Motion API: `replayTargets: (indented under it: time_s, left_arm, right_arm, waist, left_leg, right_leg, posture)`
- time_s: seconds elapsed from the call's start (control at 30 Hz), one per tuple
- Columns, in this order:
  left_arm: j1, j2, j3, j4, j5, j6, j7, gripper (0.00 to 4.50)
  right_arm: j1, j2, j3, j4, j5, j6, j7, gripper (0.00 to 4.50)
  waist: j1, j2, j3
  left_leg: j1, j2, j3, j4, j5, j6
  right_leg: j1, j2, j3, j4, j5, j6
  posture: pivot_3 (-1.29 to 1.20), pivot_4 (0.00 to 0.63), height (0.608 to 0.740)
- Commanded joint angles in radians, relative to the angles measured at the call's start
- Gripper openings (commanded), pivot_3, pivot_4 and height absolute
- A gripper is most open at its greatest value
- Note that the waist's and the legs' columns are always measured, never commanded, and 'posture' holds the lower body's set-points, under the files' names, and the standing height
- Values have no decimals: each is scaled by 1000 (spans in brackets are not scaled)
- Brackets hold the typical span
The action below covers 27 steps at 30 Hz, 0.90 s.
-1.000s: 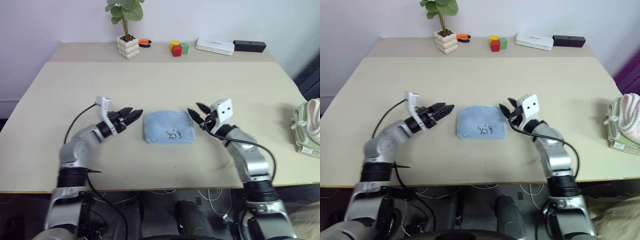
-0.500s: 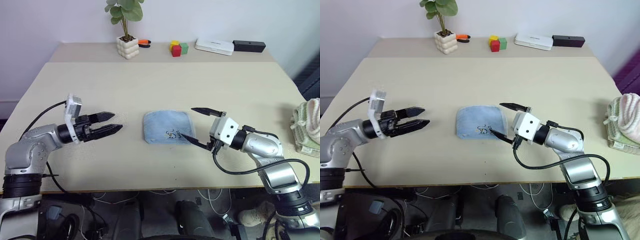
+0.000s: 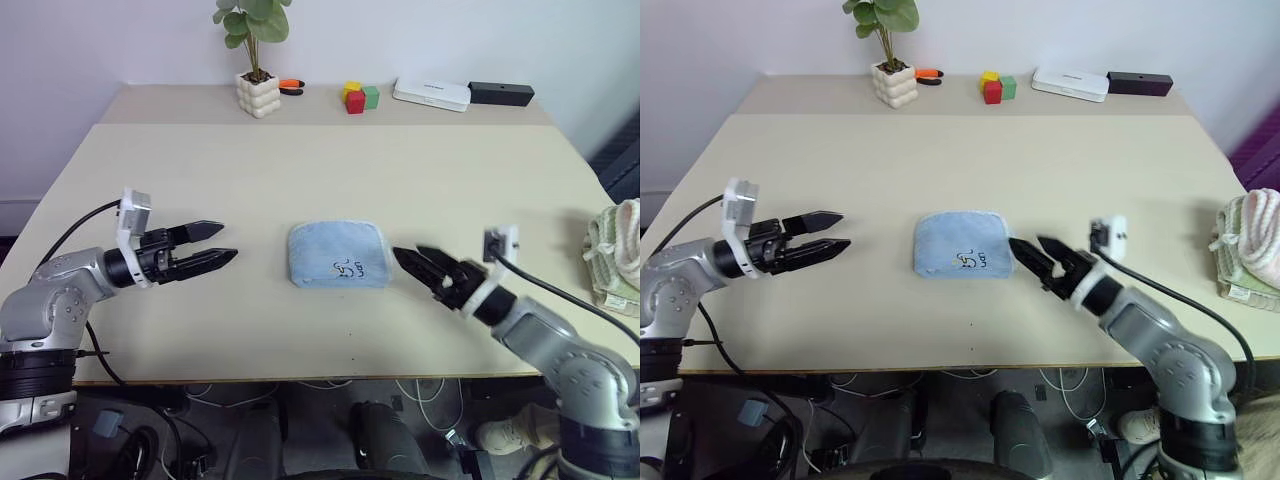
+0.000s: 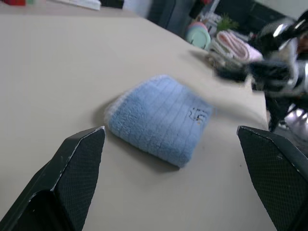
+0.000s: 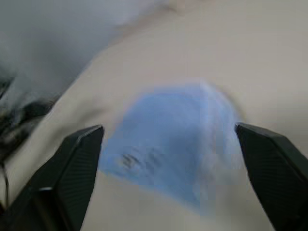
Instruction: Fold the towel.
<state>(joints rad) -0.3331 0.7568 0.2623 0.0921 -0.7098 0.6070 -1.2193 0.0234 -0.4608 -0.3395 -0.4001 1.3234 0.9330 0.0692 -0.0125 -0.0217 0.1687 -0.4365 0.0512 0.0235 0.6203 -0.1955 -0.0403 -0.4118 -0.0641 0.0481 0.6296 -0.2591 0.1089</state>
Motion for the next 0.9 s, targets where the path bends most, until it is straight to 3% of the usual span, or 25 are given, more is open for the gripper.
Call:
replayTargets:
  time_s: [0.03, 0.13, 0.3, 0.9]
  left_arm:
    - [0, -8, 14, 2, -8, -17, -5, 4500]
    - [-7, -26, 7, -29, -26, 6, 8, 4500]
    - [-14, -29, 9, -44, -24, 9, 21, 4500]
    - [44, -28, 41, -152, -96, 73, 106, 4500]
  right_arm:
    - [-32, -47, -10, 9, 381, 6, -217, 4426]
    - [-47, -80, 22, 91, 584, -25, -361, 4426]
    - [-96, -79, 71, 135, 646, -17, -405, 4426]
    - [-161, -101, 204, 274, 602, 34, -360, 4426]
  waist:
    - [-7, 1, 0]
    - [-8, 0, 0]
    - [-2, 0, 0]
    - [-1, 0, 0]
  left_leg:
    - [0, 0, 0, 0, 0, 0]
    - [1, 1, 1, 1, 0, 0]
    - [1, 1, 1, 0, -1, 1]
    - [0, 1, 0, 1, -1, 2]
  right_leg:
    - [0, 0, 0, 0, 0, 0]
    - [1, 1, 1, 0, 0, 0]
    - [1, 2, 1, 0, 0, 0]
    - [0, 2, 1, 0, 0, 0]
  posture:
    - [0, 150, 740]
    - [0, 150, 740]
    - [0, 150, 740]
    - [0, 150, 740]
